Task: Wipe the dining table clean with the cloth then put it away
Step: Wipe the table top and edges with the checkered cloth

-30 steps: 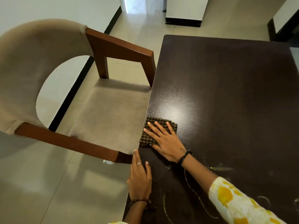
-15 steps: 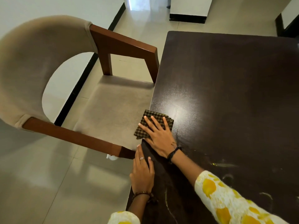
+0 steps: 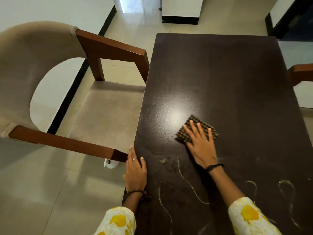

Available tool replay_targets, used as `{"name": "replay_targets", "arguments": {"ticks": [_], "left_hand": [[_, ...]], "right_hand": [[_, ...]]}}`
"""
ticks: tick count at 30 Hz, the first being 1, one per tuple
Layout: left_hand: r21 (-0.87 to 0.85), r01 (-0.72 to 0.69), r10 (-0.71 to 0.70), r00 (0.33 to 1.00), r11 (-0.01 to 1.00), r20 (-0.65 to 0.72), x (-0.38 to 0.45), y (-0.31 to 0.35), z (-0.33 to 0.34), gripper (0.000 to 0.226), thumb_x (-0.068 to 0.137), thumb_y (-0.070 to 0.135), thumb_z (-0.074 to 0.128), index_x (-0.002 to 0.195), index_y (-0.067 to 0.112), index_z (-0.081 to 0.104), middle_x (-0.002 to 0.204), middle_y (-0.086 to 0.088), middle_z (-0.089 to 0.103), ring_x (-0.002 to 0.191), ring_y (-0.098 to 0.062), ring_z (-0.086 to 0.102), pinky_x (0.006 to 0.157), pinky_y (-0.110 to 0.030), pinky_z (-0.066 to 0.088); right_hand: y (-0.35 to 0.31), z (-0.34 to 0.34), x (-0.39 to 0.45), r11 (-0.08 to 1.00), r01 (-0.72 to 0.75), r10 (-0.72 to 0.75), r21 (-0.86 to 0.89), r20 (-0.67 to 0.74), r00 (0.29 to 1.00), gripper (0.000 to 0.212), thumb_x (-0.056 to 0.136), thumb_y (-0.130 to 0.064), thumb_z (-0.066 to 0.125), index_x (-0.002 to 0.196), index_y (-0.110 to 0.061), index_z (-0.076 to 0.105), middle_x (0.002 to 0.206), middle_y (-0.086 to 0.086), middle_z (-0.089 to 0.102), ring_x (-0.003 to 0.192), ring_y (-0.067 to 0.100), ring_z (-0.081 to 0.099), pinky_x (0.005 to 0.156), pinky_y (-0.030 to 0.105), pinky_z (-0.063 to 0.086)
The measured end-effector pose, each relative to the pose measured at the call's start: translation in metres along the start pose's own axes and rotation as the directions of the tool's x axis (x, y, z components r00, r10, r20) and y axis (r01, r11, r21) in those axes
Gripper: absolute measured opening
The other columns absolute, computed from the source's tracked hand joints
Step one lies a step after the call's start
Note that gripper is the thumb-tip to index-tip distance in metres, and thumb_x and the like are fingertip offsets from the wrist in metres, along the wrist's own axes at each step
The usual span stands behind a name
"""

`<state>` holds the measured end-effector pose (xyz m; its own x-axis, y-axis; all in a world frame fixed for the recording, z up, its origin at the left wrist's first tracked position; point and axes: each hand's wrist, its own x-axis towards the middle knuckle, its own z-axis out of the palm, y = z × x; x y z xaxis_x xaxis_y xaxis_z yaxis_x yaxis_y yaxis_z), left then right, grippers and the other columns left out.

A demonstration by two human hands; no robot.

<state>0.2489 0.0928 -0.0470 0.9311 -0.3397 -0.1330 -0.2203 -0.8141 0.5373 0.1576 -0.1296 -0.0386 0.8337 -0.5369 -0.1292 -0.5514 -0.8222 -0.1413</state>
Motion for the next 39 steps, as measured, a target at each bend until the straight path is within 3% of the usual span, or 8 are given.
{"name": "replay_targets", "arguments": {"ticks": [7,14,17,20,24,31,36,39], "left_hand": [[-0.009,-0.006,0.006,1.0,1.0,-0.027,0.003,-0.004,0.006,0.053,0.094,0.026,0.041,0.144,0.014,0.023,0.141,-0.009,0.041,0.116,-0.03,0.05,0.078,-0.047,0.052],[-0.059,-0.021,0.018,0.998,0.998,-0.055,0.005,-0.005,0.007,0.052,0.095,0.02,0.041,0.143,0.01,0.024,0.143,-0.013,0.038,0.125,-0.029,0.042,0.097,-0.042,0.04],[0.036,-0.085,0.088,0.991,0.996,-0.1,0.005,-0.002,0.007,0.049,0.094,0.013,0.043,0.139,0.002,0.03,0.14,-0.019,0.04,0.126,-0.033,0.04,0.104,-0.043,0.032],[0.169,-0.226,0.244,0.965,0.959,-0.094,-0.001,-0.002,0.006,0.047,0.089,0.008,0.038,0.135,0.003,0.039,0.136,-0.018,0.046,0.125,-0.032,0.041,0.108,-0.044,0.022],[0.197,-0.491,0.484,0.871,0.849,0.086,-0.029,0.027,0.019,0.051,0.083,0.015,0.031,0.131,0.011,0.044,0.136,-0.012,0.047,0.126,-0.02,0.036,0.113,-0.03,0.007],[0.012,-0.603,0.589,0.782,0.797,0.202,-0.104,0.122,0.079,0.044,0.091,0.021,0.032,0.134,0.018,0.041,0.143,-0.002,0.04,0.13,-0.012,0.031,0.111,-0.033,0.011],[0.122,-0.597,0.559,0.792,0.793,0.245,-0.126,0.132,0.107,0.045,0.097,0.032,0.023,0.139,0.02,0.033,0.145,0.0,0.036,0.135,-0.013,0.024,0.11,-0.042,0.011],[0.178,-0.581,0.539,0.809,0.794,0.236,-0.128,0.129,0.112,0.046,0.097,0.032,0.024,0.14,0.021,0.032,0.147,0.001,0.033,0.136,-0.012,0.02,0.11,-0.043,0.013]], "right_hand": [[0.009,-0.006,-0.006,0.979,-0.192,0.194,0.065,-0.026,0.981,0.056,0.087,-0.043,0.024,0.14,-0.029,0.039,0.149,0.003,0.037,0.137,0.028,0.034,0.108,0.06,0.015],[-0.082,0.006,0.015,0.998,0.021,-0.022,0.053,0.014,1.0,0.051,0.08,-0.045,0.047,0.13,-0.034,0.051,0.14,-0.001,0.05,0.128,0.026,0.048,0.101,0.061,0.031],[-0.08,0.008,0.013,0.99,0.132,-0.134,0.058,0.032,0.99,0.059,0.077,-0.042,0.063,0.133,-0.034,0.047,0.143,-0.002,0.047,0.131,0.024,0.045,0.104,0.059,0.028],[-0.041,0.004,0.002,0.971,0.223,-0.226,0.089,0.028,0.974,0.057,0.086,-0.036,0.057,0.14,-0.033,0.038,0.15,-0.002,0.036,0.138,0.022,0.034,0.111,0.055,0.016],[0.048,-0.01,-0.027,0.991,0.081,-0.081,0.108,-0.002,0.997,0.058,0.091,-0.032,0.052,0.144,-0.032,0.029,0.155,-0.003,0.023,0.143,0.022,0.022,0.114,0.052,0.008],[0.197,-0.04,-0.079,0.957,-0.245,0.244,0.155,0.03,0.969,0.054,0.097,-0.036,0.037,0.147,-0.033,0.016,0.158,-0.005,0.008,0.146,0.017,0.006,0.114,0.051,0.001],[0.183,-0.032,-0.074,0.931,-0.327,0.337,0.164,-0.038,0.941,0.049,0.098,-0.036,0.036,0.145,-0.031,0.025,0.157,-0.004,0.014,0.145,0.02,0.008,0.113,0.055,-0.001],[0.148,-0.026,-0.063,0.972,-0.191,0.2,0.137,-0.058,0.978,0.048,0.098,-0.036,0.037,0.144,-0.031,0.028,0.157,-0.003,0.016,0.145,0.021,0.01,0.113,0.055,-0.002]]}}
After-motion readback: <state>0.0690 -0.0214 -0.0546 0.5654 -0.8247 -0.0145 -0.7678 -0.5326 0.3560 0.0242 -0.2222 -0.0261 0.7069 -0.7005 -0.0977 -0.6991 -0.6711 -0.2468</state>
